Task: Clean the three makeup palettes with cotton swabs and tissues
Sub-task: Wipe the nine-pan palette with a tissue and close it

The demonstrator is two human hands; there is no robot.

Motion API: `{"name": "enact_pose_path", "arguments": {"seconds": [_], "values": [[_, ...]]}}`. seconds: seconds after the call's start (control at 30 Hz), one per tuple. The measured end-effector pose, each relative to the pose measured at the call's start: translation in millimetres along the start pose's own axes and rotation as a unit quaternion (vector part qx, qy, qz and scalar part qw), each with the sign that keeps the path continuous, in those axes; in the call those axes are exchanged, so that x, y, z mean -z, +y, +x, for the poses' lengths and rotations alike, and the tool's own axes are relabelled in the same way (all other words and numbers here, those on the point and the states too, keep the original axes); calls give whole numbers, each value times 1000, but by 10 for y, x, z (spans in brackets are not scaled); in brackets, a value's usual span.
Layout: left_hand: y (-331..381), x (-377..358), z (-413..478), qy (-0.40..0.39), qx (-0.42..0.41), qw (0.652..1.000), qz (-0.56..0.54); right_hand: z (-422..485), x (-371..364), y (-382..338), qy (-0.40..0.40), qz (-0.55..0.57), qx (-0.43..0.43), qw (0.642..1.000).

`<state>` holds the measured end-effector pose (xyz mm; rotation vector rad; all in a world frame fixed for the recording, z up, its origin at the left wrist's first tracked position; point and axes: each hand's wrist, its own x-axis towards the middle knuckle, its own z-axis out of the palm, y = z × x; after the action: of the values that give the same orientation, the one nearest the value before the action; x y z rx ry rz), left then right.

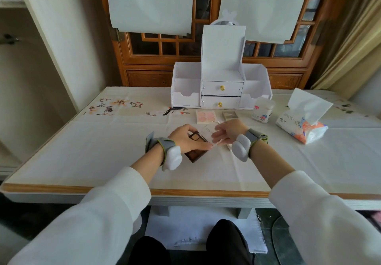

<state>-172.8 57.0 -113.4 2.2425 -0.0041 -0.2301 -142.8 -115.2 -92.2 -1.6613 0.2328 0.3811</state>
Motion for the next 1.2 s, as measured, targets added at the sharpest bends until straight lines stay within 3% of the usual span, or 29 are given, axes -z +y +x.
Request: {"name": "enact_pose_path", "arguments": {"seconds": [0.1, 0.23, 0.37, 0.67, 0.83, 0.93, 1.03, 1.2], "values": [[27, 49, -21, -50, 80, 991, -91, 39, 45, -30, 0, -16, -5, 1000], [-48, 84, -9, -93, 174, 943, -266, 65, -2, -38, -20, -30, 12, 999], [-68, 53, -69, -140, 180, 899, -374, 40, -31, -79, -24, -28, 18, 999], [-34, 12, -75, -98, 175, 801, -564, -10, -86, -110, -34, -54, 198, 978], [75, 24, -26, -72, 174, 760, -622, -13, -199, -51, -35, -71, 200, 976], [112, 67, 12, -63, 172, 751, -634, 42, -284, 41, -61, -60, 173, 981], [107, 90, 35, -81, 164, 744, -643, 87, -351, 155, -71, 44, 126, 989], [83, 114, 21, -78, 146, 777, -607, 75, -480, 221, -100, 106, 90, 985]]}}
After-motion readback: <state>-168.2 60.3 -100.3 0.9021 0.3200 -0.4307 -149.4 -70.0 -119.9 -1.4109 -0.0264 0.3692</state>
